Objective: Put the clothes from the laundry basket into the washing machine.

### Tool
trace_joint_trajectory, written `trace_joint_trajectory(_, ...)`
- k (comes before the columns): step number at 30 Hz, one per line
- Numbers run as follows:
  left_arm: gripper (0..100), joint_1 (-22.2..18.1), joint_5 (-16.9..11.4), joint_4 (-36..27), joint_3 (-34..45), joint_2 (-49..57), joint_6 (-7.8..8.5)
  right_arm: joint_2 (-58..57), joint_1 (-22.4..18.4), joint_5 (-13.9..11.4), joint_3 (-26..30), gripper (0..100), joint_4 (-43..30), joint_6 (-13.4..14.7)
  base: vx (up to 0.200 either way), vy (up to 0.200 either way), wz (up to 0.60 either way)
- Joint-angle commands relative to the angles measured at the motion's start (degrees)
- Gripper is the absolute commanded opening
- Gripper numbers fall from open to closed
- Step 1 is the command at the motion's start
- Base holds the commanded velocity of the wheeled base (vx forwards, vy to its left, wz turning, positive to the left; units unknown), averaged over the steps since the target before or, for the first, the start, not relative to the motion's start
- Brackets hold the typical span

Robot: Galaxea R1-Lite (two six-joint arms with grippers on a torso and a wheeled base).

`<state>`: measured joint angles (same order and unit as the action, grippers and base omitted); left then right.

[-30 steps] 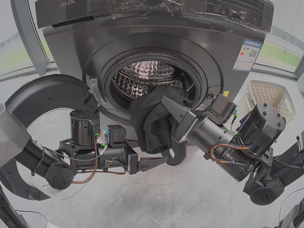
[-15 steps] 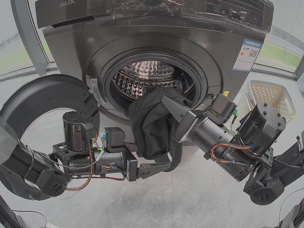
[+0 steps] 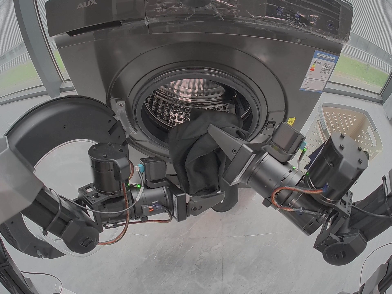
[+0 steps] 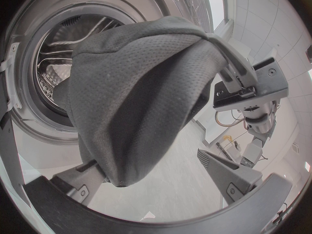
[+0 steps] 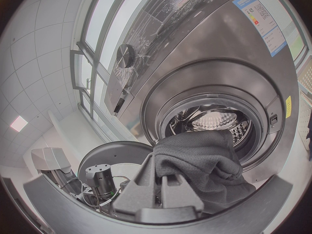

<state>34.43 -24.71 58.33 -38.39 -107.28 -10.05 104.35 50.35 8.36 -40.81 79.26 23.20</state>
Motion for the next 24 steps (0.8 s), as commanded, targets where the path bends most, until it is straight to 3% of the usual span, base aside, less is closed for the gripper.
trace_joint_trajectory(1, 100, 0.38, 0.98, 1.70, -0.64, -2.50, -0.77, -0.03, 0.19, -0.01, 0.03, 0, 0.01, 0.00, 0.000, 0.000, 0.00)
trace_joint_trajectory(3, 100, 0.47, 1.24, 1.96, -0.64, -2.59, -0.77, -0.03, 0.19, -0.01, 0.12, 0, 0.01, 0.00, 0.000, 0.000, 0.00)
trace_joint_trajectory(4, 0, 0.64, 1.60, 2.05, -0.64, -2.59, -0.77, 0.06, 0.19, -0.01, 0.12, 0, 0.01, 0.00, 0.000, 0.000, 0.00)
trace_joint_trajectory(7, 0, 0.64, 2.21, 2.05, -0.81, -2.67, -0.85, 0.06, 0.19, -0.01, 0.21, 0, 0.01, 0.00, 0.000, 0.000, 0.00)
trace_joint_trajectory(12, 0, 0.47, 5.81, 2.84, -1.43, -3.03, -0.85, 0.06, 0.19, -0.01, 1.70, 0, 0.10, -0.08, 0.000, 0.000, 0.00)
trace_joint_trajectory(19, 0, 1.87, 6.17, 4.42, 0.60, 1.19, -1.03, -0.03, 0.19, -0.10, 2.85, 0, 0.72, -0.17, 0.000, 0.000, 0.00)
trace_joint_trajectory(24, 0, 3.45, 6.17, 3.89, 1.91, 5.94, -2.70, -0.03, 0.19, -0.10, 4.25, 0, 0.81, -0.70, 0.000, 0.000, 0.00)
